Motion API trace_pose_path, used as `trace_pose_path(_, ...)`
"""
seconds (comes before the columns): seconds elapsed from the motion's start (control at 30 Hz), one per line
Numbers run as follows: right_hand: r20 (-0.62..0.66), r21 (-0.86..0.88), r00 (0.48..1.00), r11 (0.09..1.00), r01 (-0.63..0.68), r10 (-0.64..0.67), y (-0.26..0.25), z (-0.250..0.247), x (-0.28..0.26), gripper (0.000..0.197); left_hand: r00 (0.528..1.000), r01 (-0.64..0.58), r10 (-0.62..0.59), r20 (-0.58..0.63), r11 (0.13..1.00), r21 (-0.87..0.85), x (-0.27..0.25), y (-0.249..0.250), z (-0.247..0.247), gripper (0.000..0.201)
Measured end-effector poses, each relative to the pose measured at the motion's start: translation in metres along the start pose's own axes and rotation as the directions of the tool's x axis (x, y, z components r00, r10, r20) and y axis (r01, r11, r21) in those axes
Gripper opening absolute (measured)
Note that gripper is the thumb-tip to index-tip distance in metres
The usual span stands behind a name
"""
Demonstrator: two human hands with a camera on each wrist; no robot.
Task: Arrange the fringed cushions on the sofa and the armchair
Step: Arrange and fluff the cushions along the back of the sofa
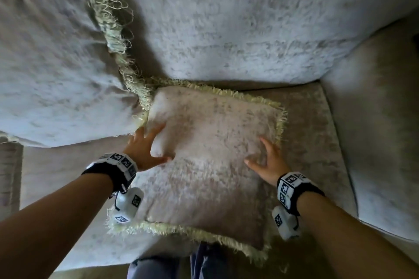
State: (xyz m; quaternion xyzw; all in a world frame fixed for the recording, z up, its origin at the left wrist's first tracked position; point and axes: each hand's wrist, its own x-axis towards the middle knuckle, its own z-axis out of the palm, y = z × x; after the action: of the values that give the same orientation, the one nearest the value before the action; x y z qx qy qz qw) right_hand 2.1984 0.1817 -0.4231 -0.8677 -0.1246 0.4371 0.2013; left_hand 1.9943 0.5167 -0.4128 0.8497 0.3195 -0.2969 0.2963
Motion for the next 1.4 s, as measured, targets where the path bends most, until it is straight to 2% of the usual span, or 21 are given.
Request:
trace_pose_path(0.07, 0.038, 0.092, 0.999, 0.995, -0.028, 0.025, 0.006, 0.007, 0.005, 0.11, 0.998, 0.025, -0.026, 0.062, 1.0, 0.014, 0.007, 0.004, 0.004, 0.128)
trace_pose_path(0.17, 0.133, 0.07, 0.99, 0.995, -0.066, 0.057, 0.011, 0.013, 0.014, 0.135, 0.991, 0.07, -0.078, 0.104, 0.994, 0.084, 0.019, 0.012, 0.008, 0.144)
trace_pose_path(0.23, 0.157, 0.051, 0.984, 0.994, -0.094, 0.085, 0.013, 0.017, 0.02, 0.142, 0.988, 0.089, -0.099, 0.123, 0.992, 0.086, 0.027, 0.015, 0.008, 0.152)
trace_pose_path(0.37, 0.153, 0.16, 0.981, 0.977, -0.143, 0.118, 0.009, 0.015, 0.022, 0.155, 0.987, 0.116, -0.119, 0.11, 0.993, 0.028, 0.034, 0.014, 0.005, 0.158)
trace_pose_path(0.47, 0.147, 0.266, 0.979, 0.948, -0.176, 0.141, 0.004, 0.014, 0.017, 0.153, 0.99, 0.109, -0.108, 0.089, 0.994, -0.013, 0.03, 0.013, 0.003, 0.156)
trace_pose_path(0.67, 0.077, 0.274, 0.981, 0.942, -0.193, 0.179, -0.011, 0.013, -0.001, 0.151, 0.996, 0.066, -0.057, 0.067, 0.988, -0.138, 0.024, 0.011, -0.003, 0.155)
trace_pose_path(0.83, 0.016, 0.375, 0.975, 0.903, -0.211, 0.221, -0.009, 0.021, -0.006, 0.155, 0.999, 0.047, -0.044, 0.02, 0.975, -0.219, 0.019, 0.012, -0.003, 0.157)
trace_pose_path(1.0, 0.045, 0.378, 0.982, 0.907, -0.187, 0.184, -0.001, 0.018, 0.003, 0.157, 0.996, 0.065, -0.081, -0.048, 0.958, -0.279, 0.013, 0.019, 0.005, 0.157)
trace_pose_path(1.2, 0.104, 0.41, 0.982, 0.893, -0.185, 0.156, 0.013, 0.005, 0.009, 0.145, 0.965, 0.131, -0.197, -0.17, 0.933, -0.336, -0.001, 0.045, 0.015, 0.163)
trace_pose_path(1.3, 0.133, 0.46, 0.985, 0.873, -0.16, 0.11, 0.021, -0.004, 0.014, 0.144, 0.948, 0.122, -0.206, -0.241, 0.939, -0.321, -0.01, 0.068, 0.012, 0.162)
trace_pose_path(1.4, 0.146, 0.523, 0.988, 0.843, -0.124, 0.055, 0.024, -0.025, 0.009, 0.144, 0.941, 0.079, -0.165, -0.294, 0.956, -0.282, -0.023, 0.098, 0.001, 0.161)
